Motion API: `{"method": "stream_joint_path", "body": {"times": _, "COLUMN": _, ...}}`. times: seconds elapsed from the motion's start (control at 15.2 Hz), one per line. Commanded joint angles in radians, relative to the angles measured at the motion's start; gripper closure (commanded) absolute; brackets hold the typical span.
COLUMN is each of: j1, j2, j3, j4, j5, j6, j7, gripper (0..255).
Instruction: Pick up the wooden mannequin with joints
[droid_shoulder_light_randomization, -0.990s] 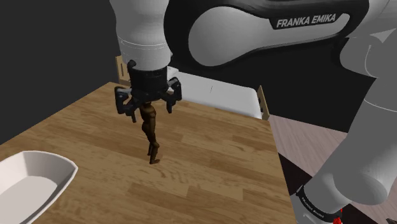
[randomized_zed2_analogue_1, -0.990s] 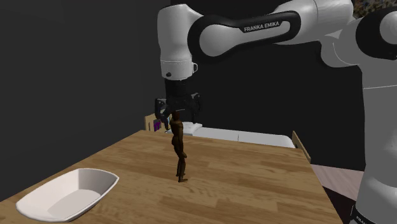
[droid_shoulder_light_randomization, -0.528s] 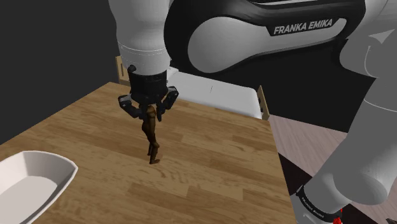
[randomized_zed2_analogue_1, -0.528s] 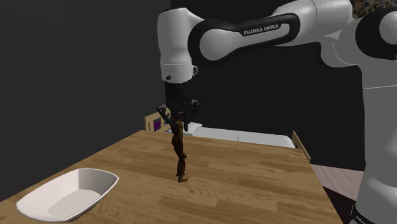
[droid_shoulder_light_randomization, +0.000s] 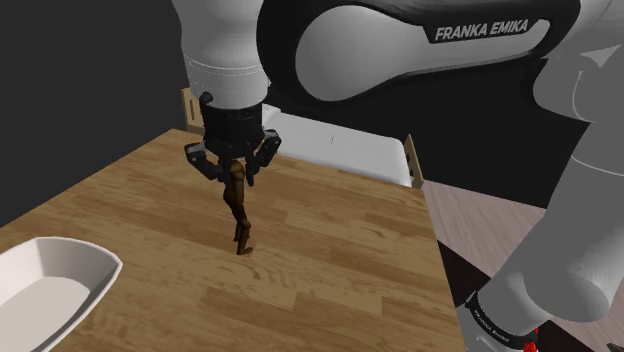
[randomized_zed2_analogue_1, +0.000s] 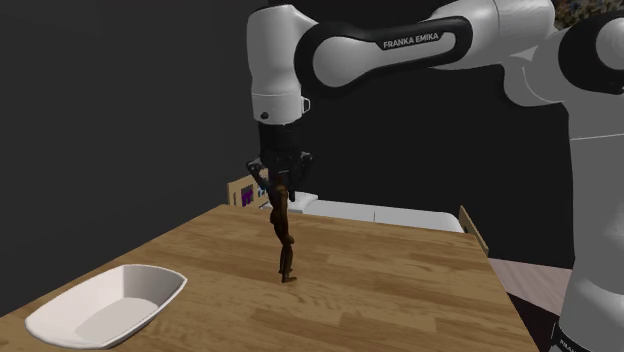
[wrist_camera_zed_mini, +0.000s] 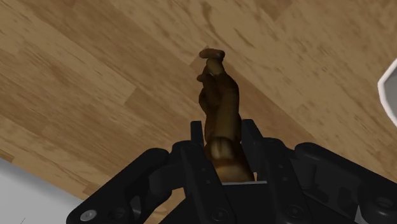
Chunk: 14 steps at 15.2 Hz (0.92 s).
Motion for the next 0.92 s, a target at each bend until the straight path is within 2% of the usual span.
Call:
{"method": "stream_joint_path", "body": {"times": 0.0, "j1": 0.004, "j2": 0.001, "j3": 0.001, "j4": 0.027, "j5": 0.0, "j6": -0.026, "j7": -0.005, "gripper": 255}}
{"method": "stream_joint_path", "body": {"times": 0.73, "j1": 0.05, "j2": 0.037, "j3": 0.003, "j4": 0.216, "j5": -0.024, "j6": -0.187, "j7": -0.025, "gripper": 255}}
{"method": "stream_joint_path", "body": {"times": 0.86, "j1": 0.051, "j2": 0.038, "j3": 0.003, "j4": 0.218, "j5": -0.025, "j6": -0.189, "j7": -0.025, "gripper": 255}}
